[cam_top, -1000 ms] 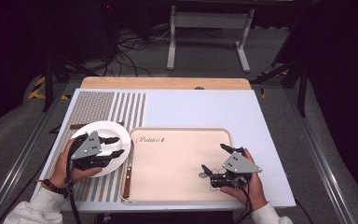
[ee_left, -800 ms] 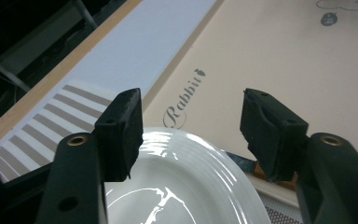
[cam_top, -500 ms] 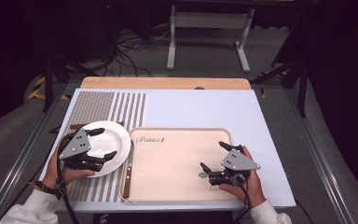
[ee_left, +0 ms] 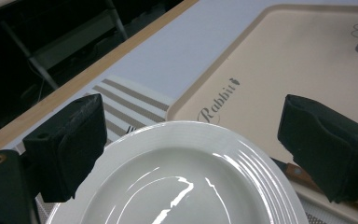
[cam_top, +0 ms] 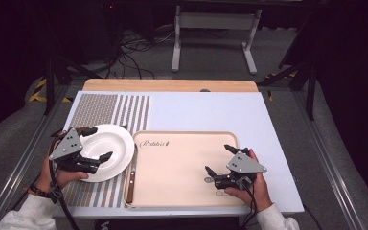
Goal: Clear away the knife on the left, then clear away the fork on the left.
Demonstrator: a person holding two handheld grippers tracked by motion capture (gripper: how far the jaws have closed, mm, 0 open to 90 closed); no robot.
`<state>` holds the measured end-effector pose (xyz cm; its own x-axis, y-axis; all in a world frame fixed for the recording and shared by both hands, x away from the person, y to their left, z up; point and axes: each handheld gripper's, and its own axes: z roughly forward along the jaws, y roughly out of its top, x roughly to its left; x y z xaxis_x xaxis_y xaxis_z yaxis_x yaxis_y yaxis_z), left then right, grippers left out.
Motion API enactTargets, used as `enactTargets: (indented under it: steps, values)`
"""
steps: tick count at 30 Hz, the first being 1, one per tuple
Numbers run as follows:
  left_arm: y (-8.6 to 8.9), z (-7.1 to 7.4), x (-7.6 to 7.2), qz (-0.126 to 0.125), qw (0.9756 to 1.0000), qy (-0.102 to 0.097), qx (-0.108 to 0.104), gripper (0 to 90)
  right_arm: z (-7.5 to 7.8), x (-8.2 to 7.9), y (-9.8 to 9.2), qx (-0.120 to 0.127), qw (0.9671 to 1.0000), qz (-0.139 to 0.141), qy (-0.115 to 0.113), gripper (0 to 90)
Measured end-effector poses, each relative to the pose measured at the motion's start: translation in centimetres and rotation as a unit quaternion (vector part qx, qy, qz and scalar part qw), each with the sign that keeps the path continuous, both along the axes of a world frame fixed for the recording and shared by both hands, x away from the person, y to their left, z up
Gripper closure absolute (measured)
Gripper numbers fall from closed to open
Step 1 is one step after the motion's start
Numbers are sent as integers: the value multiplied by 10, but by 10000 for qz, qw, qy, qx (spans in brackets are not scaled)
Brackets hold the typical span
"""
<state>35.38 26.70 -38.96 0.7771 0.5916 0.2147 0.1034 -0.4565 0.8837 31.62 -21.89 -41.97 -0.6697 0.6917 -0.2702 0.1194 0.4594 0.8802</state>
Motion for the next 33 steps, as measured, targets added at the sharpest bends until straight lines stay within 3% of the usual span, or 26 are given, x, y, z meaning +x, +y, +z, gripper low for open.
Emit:
enactTargets:
  steps: [15, 25, 29, 33]
  values:
    - [22, -1, 8, 263, 9996, 44, -74, 94, 1, 1, 0, -4, 10000, 35, 35, 84]
    - [52, 2, 20, 446, 9987, 212, -158, 113, 0, -1, 2, -32, 9999, 92, 120, 84]
    - [71, 3, 32, 598, 9978, 299, 11, 157, -1, -1, 1, -12, 9998, 96, 160, 84]
    - [91, 1, 52, 765, 9953, 573, 119, 196, 0, 1, 1, -7, 9998, 75, 196, 84]
